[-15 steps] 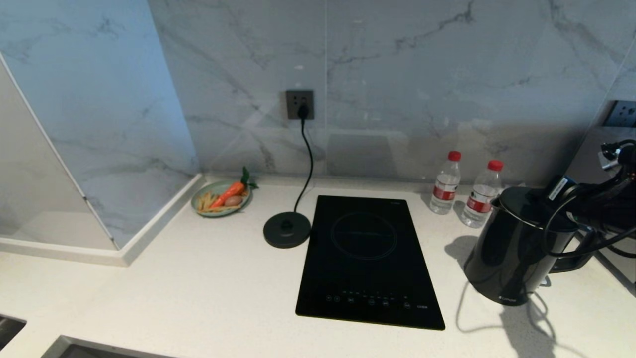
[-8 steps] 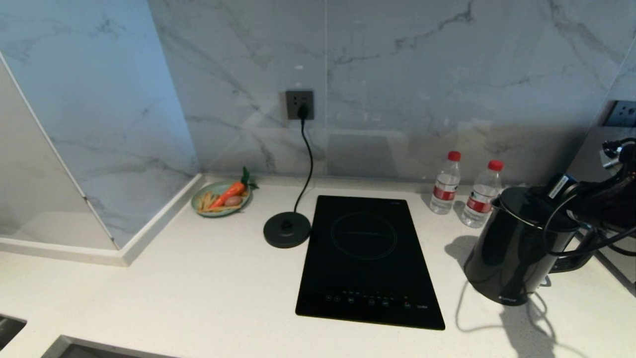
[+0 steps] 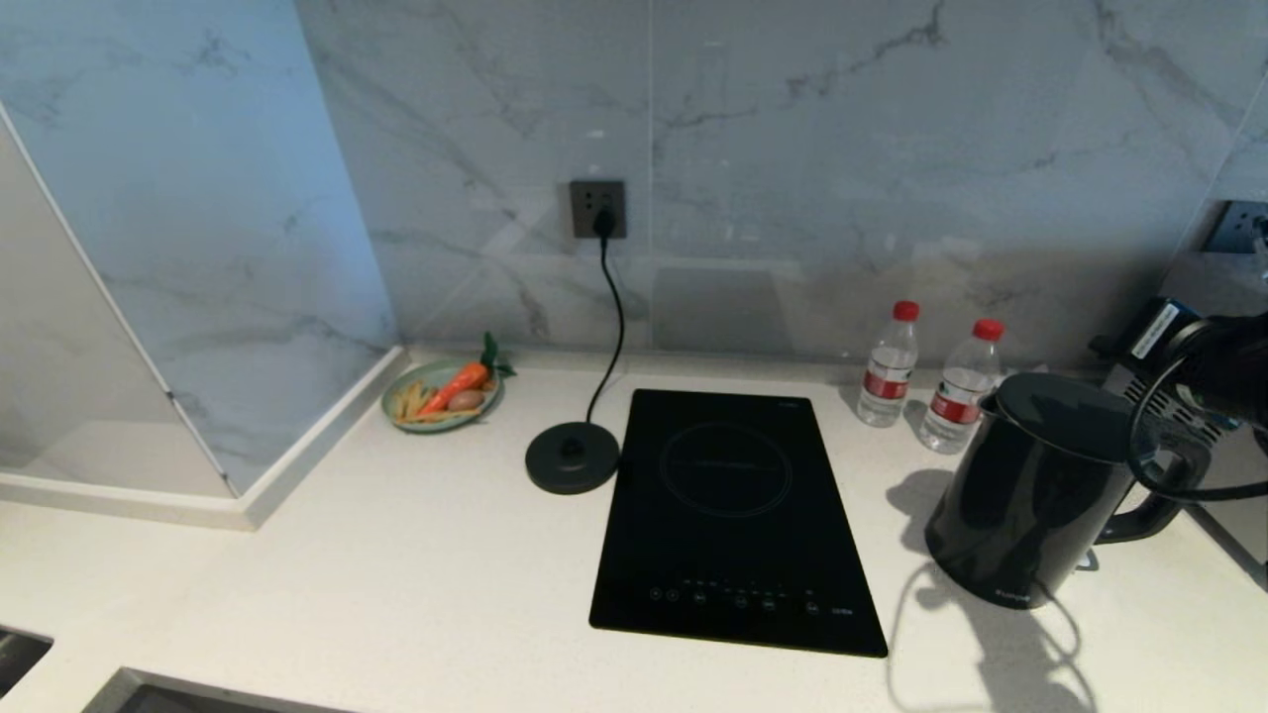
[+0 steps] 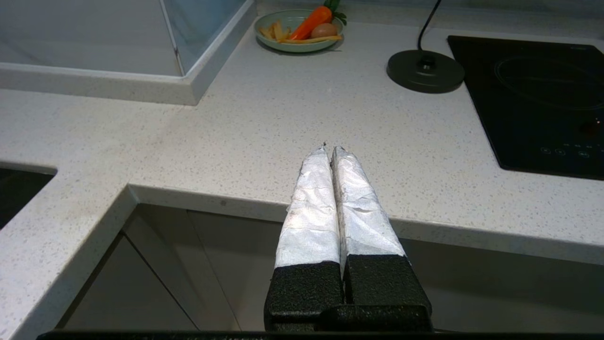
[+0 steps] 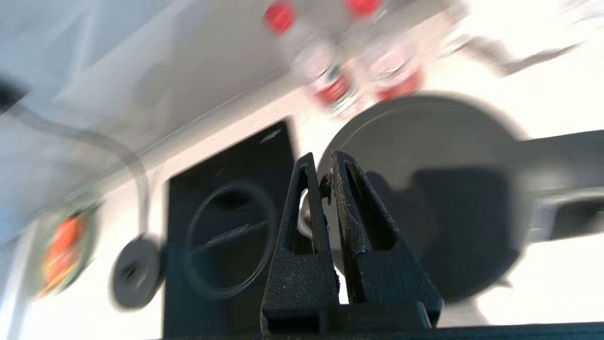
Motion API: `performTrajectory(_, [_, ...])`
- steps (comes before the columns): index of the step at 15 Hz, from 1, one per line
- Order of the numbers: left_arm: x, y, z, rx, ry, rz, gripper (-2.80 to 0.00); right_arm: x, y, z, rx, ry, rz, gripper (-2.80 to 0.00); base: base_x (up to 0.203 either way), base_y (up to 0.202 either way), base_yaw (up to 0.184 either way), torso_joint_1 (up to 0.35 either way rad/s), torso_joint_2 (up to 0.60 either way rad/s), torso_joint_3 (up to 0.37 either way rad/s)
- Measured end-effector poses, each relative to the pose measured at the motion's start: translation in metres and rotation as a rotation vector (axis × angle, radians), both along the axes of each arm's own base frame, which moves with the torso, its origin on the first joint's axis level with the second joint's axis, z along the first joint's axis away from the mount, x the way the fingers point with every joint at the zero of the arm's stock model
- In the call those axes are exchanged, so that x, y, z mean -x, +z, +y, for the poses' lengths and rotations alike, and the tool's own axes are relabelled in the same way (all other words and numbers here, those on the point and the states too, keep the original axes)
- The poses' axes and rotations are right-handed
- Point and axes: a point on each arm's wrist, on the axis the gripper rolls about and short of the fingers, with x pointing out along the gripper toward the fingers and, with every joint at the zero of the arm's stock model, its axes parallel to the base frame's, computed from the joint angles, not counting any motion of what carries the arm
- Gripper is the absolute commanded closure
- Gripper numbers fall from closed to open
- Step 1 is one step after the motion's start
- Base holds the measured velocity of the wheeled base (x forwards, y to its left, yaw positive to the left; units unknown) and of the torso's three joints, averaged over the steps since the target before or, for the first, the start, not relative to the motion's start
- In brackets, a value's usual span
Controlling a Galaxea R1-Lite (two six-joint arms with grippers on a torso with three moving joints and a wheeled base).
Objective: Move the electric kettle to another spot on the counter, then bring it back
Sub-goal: Grab the kettle
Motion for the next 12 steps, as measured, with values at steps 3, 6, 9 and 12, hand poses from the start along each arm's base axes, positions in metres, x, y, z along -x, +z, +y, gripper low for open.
performTrajectory(3, [0.0,0.0,0.0,0.0,0.0,-0.001,0.0,0.026,0.014,0.005,0.093,-0.044,0.034,0.0,0.0,0.0,0.0,0.0,0.0,0.0])
performTrajectory(6, [0.0,0.0,0.0,0.0,0.0,0.0,0.0,0.056,0.014,0.008,0.153,-0.113,0.11,0.0,0.0,0.0,0.0,0.0,0.0,0.0])
performTrajectory(9, [0.0,0.0,0.0,0.0,0.0,0.0,0.0,0.081,-0.006,0.01,0.242,-0.161,0.203,0.0,0.0,0.0,0.0,0.0,0.0,0.0])
performTrajectory(12, [0.0,0.0,0.0,0.0,0.0,-0.001,0.0,0.111,-0.037,0.013,0.321,-0.145,0.288,0.0,0.0,0.0,0.0,0.0,0.0,0.0])
